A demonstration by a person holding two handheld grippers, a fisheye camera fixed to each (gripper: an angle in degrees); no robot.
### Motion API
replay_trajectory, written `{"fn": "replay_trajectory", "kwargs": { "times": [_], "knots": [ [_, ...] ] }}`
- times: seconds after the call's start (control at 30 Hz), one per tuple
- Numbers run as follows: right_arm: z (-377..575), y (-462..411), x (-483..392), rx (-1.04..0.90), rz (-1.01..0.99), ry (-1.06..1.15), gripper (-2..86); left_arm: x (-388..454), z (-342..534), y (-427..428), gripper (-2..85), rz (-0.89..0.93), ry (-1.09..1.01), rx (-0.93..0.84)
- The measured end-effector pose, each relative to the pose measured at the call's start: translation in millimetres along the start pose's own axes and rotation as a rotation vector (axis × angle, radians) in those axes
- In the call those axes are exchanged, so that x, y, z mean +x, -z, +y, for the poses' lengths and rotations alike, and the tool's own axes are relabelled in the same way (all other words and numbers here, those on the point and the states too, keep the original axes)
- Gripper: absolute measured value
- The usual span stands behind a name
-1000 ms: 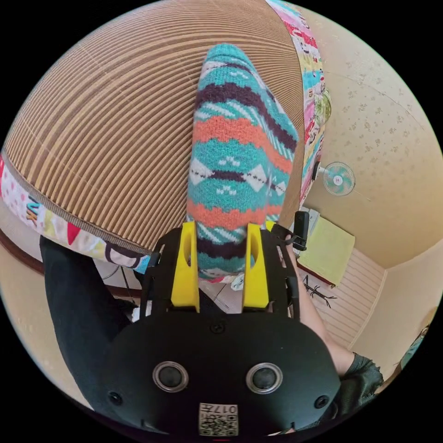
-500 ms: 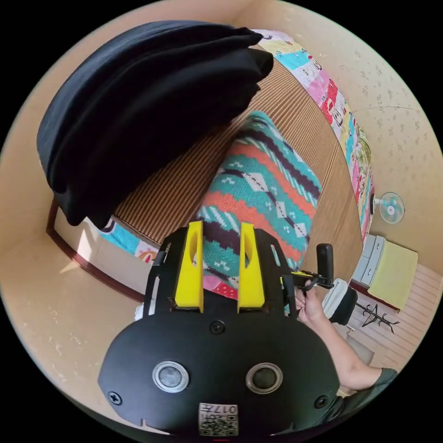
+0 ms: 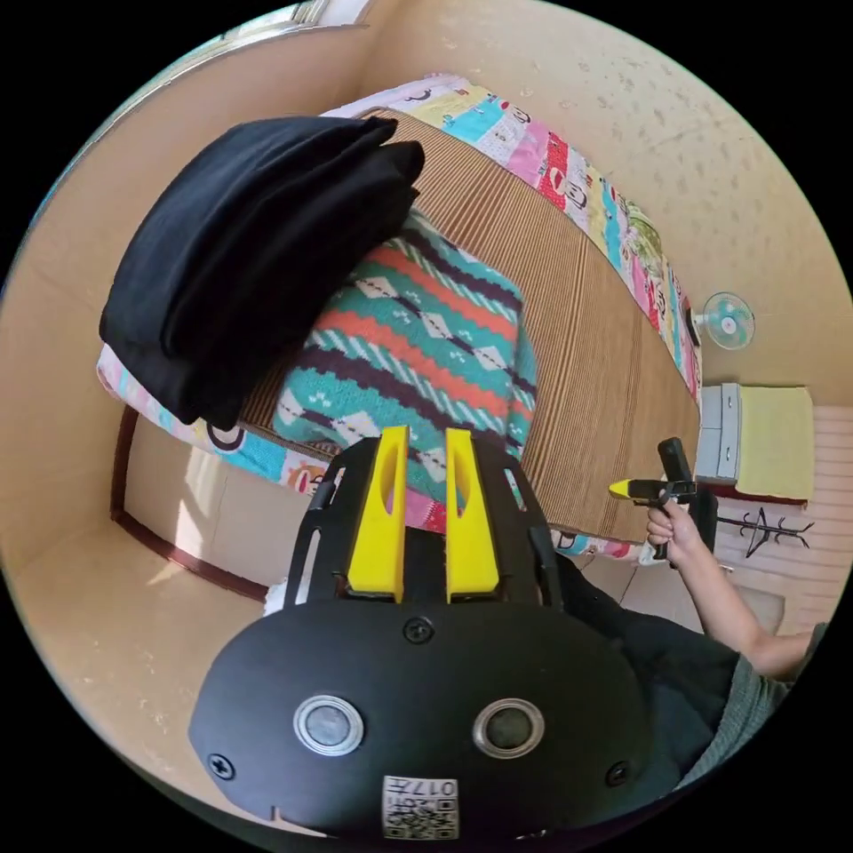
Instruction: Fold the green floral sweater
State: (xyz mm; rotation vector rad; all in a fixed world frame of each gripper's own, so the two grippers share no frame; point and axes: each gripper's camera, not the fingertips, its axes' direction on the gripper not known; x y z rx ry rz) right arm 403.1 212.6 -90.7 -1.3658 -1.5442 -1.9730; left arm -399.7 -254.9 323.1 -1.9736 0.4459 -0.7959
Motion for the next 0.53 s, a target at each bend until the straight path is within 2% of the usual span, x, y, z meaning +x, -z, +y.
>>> {"fn": "replay_trajectory", "kwargs": {
  "times": [0.1, 0.17, 0.2, 0.27, 0.3, 0.33, 0.37, 0.43, 0.53],
  "knots": [
    [89.8, 93.9, -31.9, 0.191, 0.273, -0.067, 0.6, 58.1, -21.9, -22.2, 5.5, 0.067, -0.129, -0.046],
    [171.2, 150.9, -83.6, 0.402, 0.657, -0.167, 0.4, 94.1, -43.1, -33.2, 3.1, 0.091, -0.201, -0.078],
    [192.7, 161.5, -99.8, 0.467, 0.769, -0.2, 0.4, 118.5, -56.1, -38.3, 1.5, 0.088, -0.252, -0.088],
    [285.4, 188.6, -170.1, 0.809, 1.17, -0.348, 0.4, 155.9, -70.5, -42.6, -0.1, 0.085, -0.329, -0.078],
    [309.8, 191.7, -187.0, 0.914, 1.239, -0.38, 0.4, 180.0, -76.6, -45.2, -0.5, 0.099, -0.375, -0.07],
    [360.1, 193.3, -217.4, 1.144, 1.327, -0.416, 0.4, 191.7, -78.7, -47.0, -0.6, 0.11, -0.395, -0.068],
    [407.1, 191.6, -238.0, 1.365, 1.346, -0.427, 0.5, 214.5, -81.1, -51.4, -0.8, 0.137, -0.431, -0.07],
    [468.7, 190.5, -250.3, 1.611, 1.268, -0.409, 0.5, 250.6, -80.9, -61.1, -0.9, 0.189, -0.487, -0.086],
    [544.9, 201.5, -233.0, 1.752, 0.988, -0.296, 0.6, 313.9, -73.7, -88.8, -1.0, 0.286, -0.583, -0.184]
  ]
}}
